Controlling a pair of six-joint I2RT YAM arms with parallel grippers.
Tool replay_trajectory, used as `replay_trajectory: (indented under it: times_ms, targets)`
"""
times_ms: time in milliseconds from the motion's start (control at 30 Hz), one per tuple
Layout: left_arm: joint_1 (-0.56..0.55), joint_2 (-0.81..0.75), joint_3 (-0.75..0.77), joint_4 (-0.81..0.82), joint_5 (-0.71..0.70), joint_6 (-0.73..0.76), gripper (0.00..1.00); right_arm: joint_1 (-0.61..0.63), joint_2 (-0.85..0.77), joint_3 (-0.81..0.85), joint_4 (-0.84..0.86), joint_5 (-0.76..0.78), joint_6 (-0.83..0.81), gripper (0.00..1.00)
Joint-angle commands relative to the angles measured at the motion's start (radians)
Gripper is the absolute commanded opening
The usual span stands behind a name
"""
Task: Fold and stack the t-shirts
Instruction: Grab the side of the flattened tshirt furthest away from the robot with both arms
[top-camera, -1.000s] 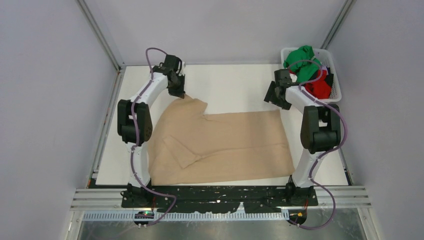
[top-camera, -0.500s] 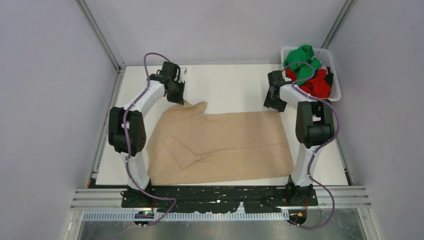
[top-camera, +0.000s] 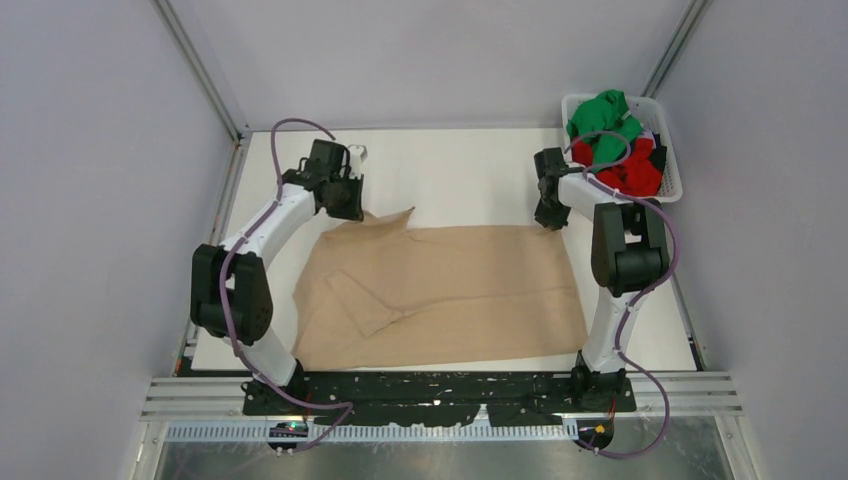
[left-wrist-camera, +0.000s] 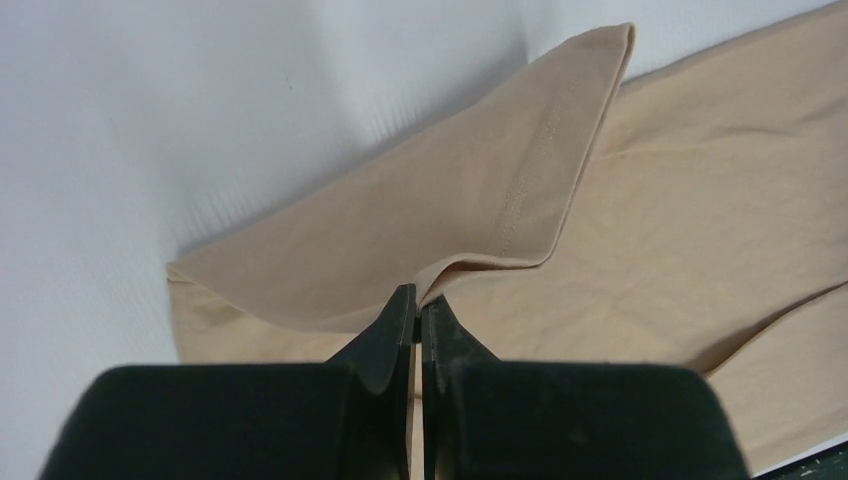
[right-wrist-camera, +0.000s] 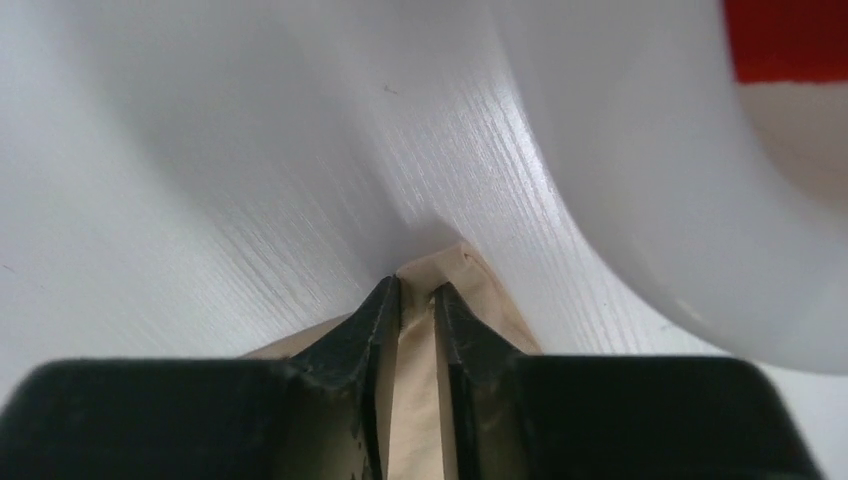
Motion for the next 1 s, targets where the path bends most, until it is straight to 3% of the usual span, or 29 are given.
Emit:
replay_trajectory:
  times_ms: [0,233,600,967]
  targets:
    - [-0.005,-0.089,-0.053,0.064,0.035,0.025,0.00,-0.003,-0.033,-0.029,0.010,0.020,0.015,0.19]
    - [-0.014,-0.165,-0.128,0.059,0.011,0.022,0.00,-0.001,-0.108,-0.063,0.051,0.019,-0.015,0.05]
    - [-0.083,-0.378,-0.301,0.041,-0.076,-0.047,0.00,0.020,-0.268,-0.199,0.071,-0.006,-0.065,0.05]
    - [-0.114,-0.670,-0.471,-0.035,-0.138,-0.226,0.00,0.049,-0.394,-0.262,0.020,-0.002,-0.079,0.05]
